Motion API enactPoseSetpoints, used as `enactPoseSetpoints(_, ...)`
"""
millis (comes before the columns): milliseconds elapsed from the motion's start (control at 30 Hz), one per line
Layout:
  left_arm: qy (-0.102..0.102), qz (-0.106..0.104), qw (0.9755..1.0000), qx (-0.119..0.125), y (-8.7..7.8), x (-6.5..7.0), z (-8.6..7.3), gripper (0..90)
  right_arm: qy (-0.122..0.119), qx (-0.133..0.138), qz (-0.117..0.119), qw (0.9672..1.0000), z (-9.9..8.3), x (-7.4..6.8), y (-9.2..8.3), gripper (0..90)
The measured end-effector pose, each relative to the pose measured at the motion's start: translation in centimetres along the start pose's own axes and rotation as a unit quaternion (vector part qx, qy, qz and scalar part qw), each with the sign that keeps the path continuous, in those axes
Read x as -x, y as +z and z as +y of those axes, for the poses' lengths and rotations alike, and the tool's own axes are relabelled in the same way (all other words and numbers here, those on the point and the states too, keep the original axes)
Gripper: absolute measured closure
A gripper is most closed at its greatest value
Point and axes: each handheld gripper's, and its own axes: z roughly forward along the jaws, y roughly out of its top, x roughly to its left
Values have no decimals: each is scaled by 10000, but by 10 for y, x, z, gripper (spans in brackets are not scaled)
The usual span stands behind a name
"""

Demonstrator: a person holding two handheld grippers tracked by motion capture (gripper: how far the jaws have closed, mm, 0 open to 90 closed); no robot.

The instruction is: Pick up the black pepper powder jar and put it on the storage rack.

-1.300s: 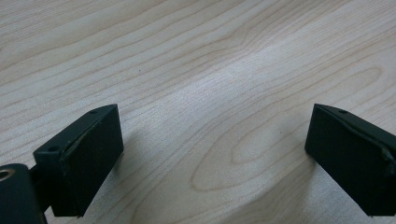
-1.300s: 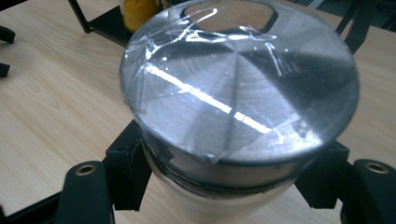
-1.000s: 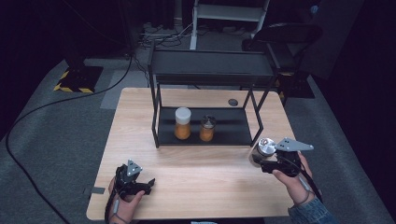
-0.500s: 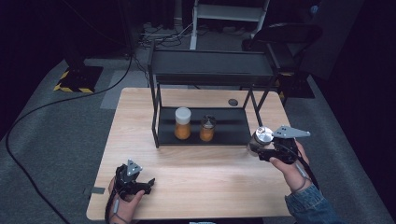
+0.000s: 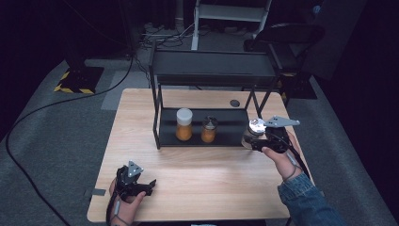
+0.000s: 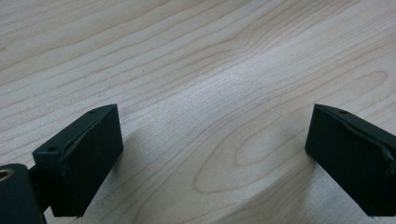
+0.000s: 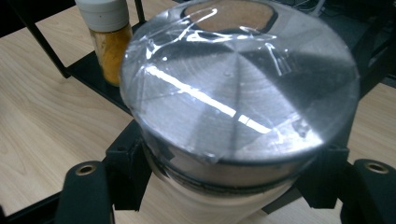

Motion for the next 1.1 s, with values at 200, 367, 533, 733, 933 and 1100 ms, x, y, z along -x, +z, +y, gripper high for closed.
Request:
enactPoseSetpoints(200,3,-3,10000,5,0,0,0,40,42,-5,5,10000,5,3,15,318)
enactPoseSetpoints(367,-7,0,10000,2,0,0,0,40,54,-17,-18,10000,9,5,25,317)
enactPoseSetpoints(533,2,0,10000,-5,0,0,0,40,35,-33,-26,10000,12,6,35,317)
enactPoseSetpoints(733,-5,0,10000,1,0,0,0,40,52,-72,-59,9999,15,6,48,317)
enactPoseSetpoints(933,8,2,10000,-10,0,0,0,39,42,-101,-89,9999,15,5,62,317)
enactPoseSetpoints(1100,8,-2,10000,-10,0,0,0,39,73,-184,-82,9998,16,4,76,317)
